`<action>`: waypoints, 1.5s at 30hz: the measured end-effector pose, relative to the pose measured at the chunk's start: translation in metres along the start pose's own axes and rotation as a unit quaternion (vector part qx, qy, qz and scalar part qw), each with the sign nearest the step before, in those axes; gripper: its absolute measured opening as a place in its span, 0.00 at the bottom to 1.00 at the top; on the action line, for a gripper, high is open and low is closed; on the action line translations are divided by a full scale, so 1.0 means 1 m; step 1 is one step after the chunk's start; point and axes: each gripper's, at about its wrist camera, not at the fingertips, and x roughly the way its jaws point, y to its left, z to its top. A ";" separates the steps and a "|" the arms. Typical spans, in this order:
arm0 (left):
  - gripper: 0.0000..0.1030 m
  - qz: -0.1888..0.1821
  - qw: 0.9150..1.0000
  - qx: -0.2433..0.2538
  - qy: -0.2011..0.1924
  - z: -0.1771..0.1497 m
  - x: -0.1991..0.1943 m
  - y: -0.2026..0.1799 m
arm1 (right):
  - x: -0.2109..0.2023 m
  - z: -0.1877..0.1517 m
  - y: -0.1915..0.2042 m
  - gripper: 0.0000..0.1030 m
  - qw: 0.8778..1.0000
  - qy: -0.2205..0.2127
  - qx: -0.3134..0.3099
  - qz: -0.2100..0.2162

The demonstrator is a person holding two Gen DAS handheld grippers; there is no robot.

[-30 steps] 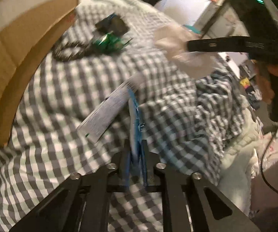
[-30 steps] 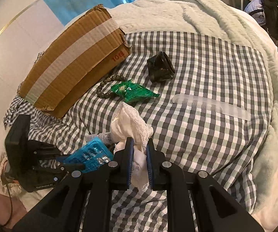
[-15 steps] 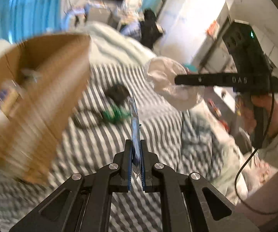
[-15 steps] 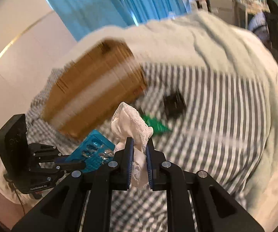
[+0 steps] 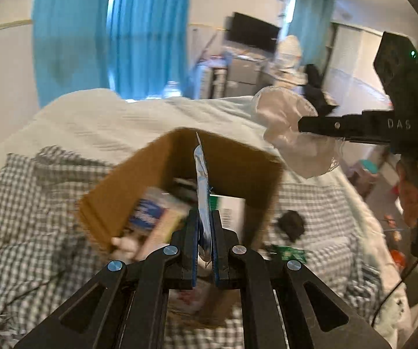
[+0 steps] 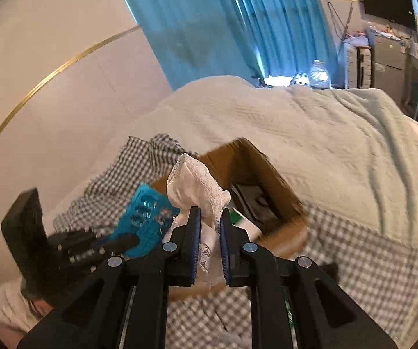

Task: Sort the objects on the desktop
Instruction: 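Drop the blister pack and tissue into the cardboard box with both grippers, then grasp the white tube with the left gripper while the right gripper grasps the green packet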

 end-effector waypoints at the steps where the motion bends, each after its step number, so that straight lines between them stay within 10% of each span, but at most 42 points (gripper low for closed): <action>1: 0.07 0.013 1.000 -0.003 0.001 0.000 0.002 0.004 | 0.004 0.001 0.000 0.13 1.000 -0.004 0.006 0.001; 3: 0.15 0.043 0.999 -0.007 -0.001 -0.004 0.004 0.008 | 0.006 -0.001 -0.005 0.43 1.000 -0.013 0.024 0.008; 6: 0.58 0.064 0.998 0.008 0.002 -0.012 0.007 0.011 | -0.017 -0.010 -0.024 0.44 0.999 -0.026 0.031 0.005; 16: 0.66 -0.006 0.998 0.060 -0.018 -0.020 -0.019 -0.052 | -0.106 -0.103 -0.122 0.46 0.987 -0.002 0.079 -0.138; 24: 0.67 -0.105 0.982 0.147 0.057 -0.081 0.018 -0.146 | -0.093 -0.170 -0.151 0.46 0.983 0.053 0.108 -0.136; 37: 0.57 -0.068 0.945 0.271 0.168 -0.194 0.137 -0.185 | -0.062 -0.199 -0.166 0.46 0.983 0.099 0.111 -0.108; 39: 0.37 -0.070 0.951 0.255 0.162 -0.189 0.138 -0.179 | -0.061 -0.200 -0.166 0.46 0.983 0.101 0.106 -0.107; 45: 0.25 -0.094 0.967 0.187 0.148 -0.163 0.123 -0.153 | -0.048 -0.199 -0.159 0.46 0.985 0.113 0.076 -0.104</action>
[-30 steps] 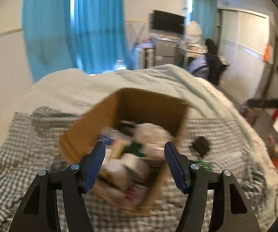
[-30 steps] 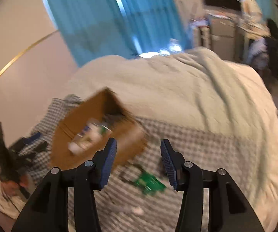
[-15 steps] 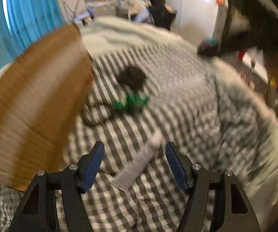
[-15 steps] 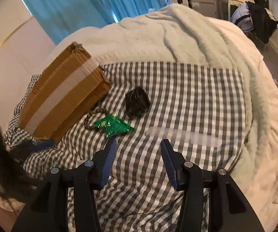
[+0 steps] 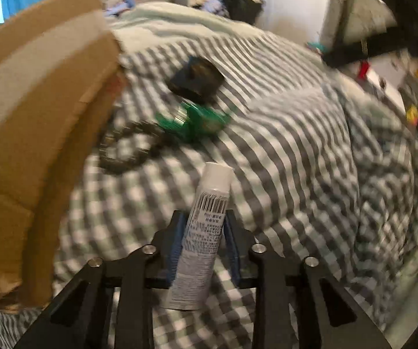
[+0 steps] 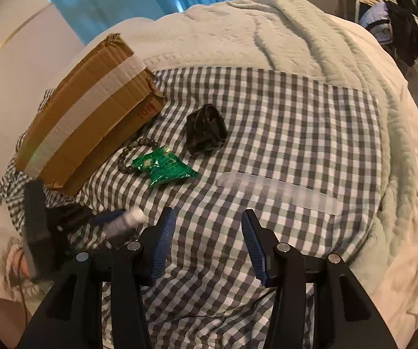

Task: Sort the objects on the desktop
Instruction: 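Grasp the white tube with the left gripper while the right gripper grasps the green packet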

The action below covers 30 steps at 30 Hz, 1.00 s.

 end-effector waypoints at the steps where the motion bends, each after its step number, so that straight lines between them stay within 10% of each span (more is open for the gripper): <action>1: 0.23 -0.004 1.000 -0.027 -0.004 0.002 -0.007 0.008 | 0.002 0.001 0.003 0.46 1.000 0.000 -0.007 0.000; 7: 0.22 0.005 0.992 -0.122 -0.005 0.006 -0.024 0.041 | 0.028 0.021 0.031 0.59 0.998 -0.014 -0.064 0.008; 17: 0.22 0.008 0.990 -0.142 0.007 -0.001 -0.019 0.053 | 0.119 0.050 0.074 0.59 0.993 0.041 -0.111 0.027; 21: 0.22 0.006 0.989 -0.145 0.008 -0.003 -0.019 0.058 | 0.127 0.046 0.078 0.34 0.990 0.056 -0.130 -0.002; 30: 0.22 -0.023 0.990 -0.136 -0.021 0.008 -0.040 0.043 | 0.059 0.030 0.063 0.28 0.994 0.032 -0.107 0.019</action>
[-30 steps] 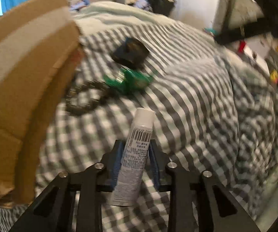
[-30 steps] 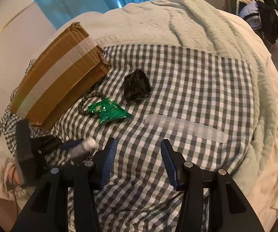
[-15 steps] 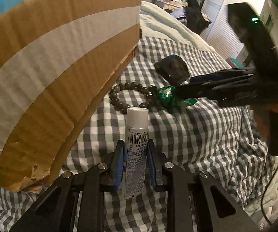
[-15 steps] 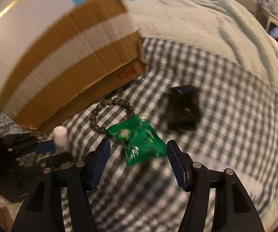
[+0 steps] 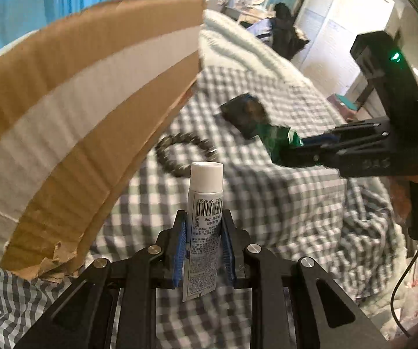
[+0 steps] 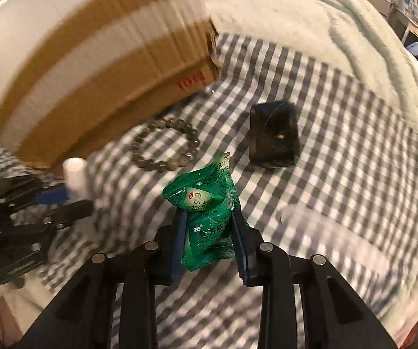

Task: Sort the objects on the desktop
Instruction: 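Grasp the white tube with the left gripper while the right gripper grasps the green packet, then drop the white tube and green packet into the cardboard box with both grippers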

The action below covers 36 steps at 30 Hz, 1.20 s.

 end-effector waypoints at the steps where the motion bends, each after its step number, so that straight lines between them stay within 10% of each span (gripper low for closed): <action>1: 0.22 -0.006 1.000 0.003 -0.007 0.003 -0.006 -0.004 | -0.016 0.002 0.002 0.28 1.000 -0.014 0.004 0.007; 11: 0.22 -0.019 0.987 -0.006 -0.158 0.080 -0.122 0.002 | -0.114 0.083 0.064 0.28 0.986 -0.147 -0.019 0.072; 19: 0.22 0.092 0.979 -0.068 -0.166 0.100 -0.129 0.081 | -0.089 0.142 0.107 0.30 0.980 -0.166 -0.032 0.105; 22: 0.24 0.114 0.981 -0.082 -0.134 0.100 -0.113 0.101 | -0.080 0.151 0.107 0.44 0.976 -0.182 -0.008 0.120; 23: 0.25 0.128 0.981 -0.082 -0.124 0.099 -0.109 0.104 | -0.082 0.150 0.106 0.76 0.974 -0.186 -0.004 0.126; 24: 0.36 0.144 0.979 -0.082 -0.121 0.096 -0.108 0.106 | -0.085 0.150 0.101 0.93 0.974 -0.191 0.005 0.124; 27: 0.92 0.169 0.973 -0.082 -0.135 0.087 -0.114 0.104 | -0.098 0.137 0.083 0.93 0.973 -0.205 0.006 0.108; 36: 0.94 0.145 0.975 -0.036 -0.165 0.089 -0.135 0.049 | -0.122 0.051 -0.015 0.93 0.980 -0.191 0.047 -0.016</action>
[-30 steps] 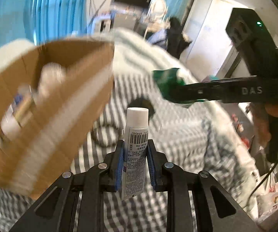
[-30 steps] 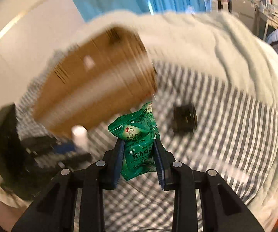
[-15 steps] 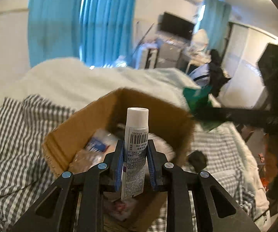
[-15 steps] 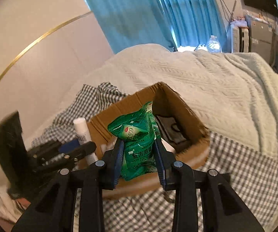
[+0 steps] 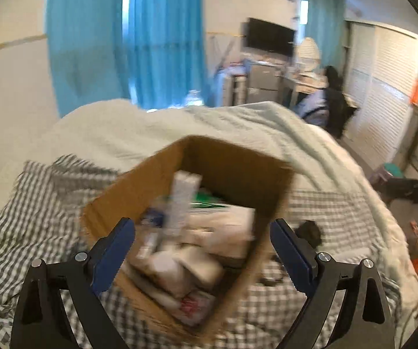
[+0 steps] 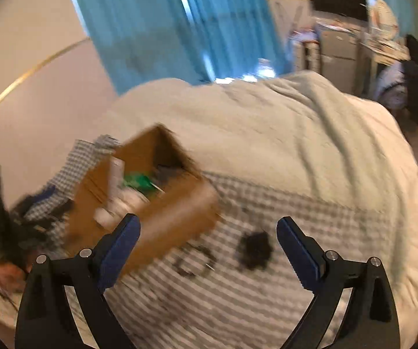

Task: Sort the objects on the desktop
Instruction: 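Drop the white tube and green packet into the cardboard box with both grippers, then grasp the bead bracelet with the left gripper while the right gripper grasps the clear comb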

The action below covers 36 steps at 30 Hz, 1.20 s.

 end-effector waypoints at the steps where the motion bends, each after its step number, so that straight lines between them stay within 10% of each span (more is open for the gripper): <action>1: 0.96 -0.013 1.000 0.007 0.000 -0.001 -0.003 -0.011 | -0.001 -0.009 -0.013 0.93 1.000 0.004 0.007 -0.015; 6: 0.97 -0.078 0.996 0.027 0.036 -0.023 0.003 -0.076 | -0.012 -0.055 -0.051 0.93 0.998 0.022 0.033 -0.052; 13: 0.97 -0.037 0.991 0.078 0.098 -0.084 0.058 -0.124 | 0.002 -0.086 -0.072 0.92 0.997 0.051 0.039 -0.046; 21: 0.97 -0.012 0.989 0.020 0.149 -0.120 0.123 -0.118 | 0.030 -0.097 -0.071 0.91 0.995 0.064 -0.048 -0.055; 25: 0.97 0.024 0.988 -0.032 0.149 -0.129 0.154 -0.107 | 0.051 -0.102 -0.078 0.79 0.990 0.084 -0.098 -0.051; 28: 0.97 0.048 0.989 -0.023 0.138 -0.131 0.168 -0.111 | 0.069 -0.106 -0.088 0.50 0.987 0.108 -0.109 -0.039; 36: 1.00 0.067 0.989 0.010 0.128 -0.131 0.185 -0.127 | 0.107 -0.113 -0.089 0.48 0.968 0.148 -0.205 -0.004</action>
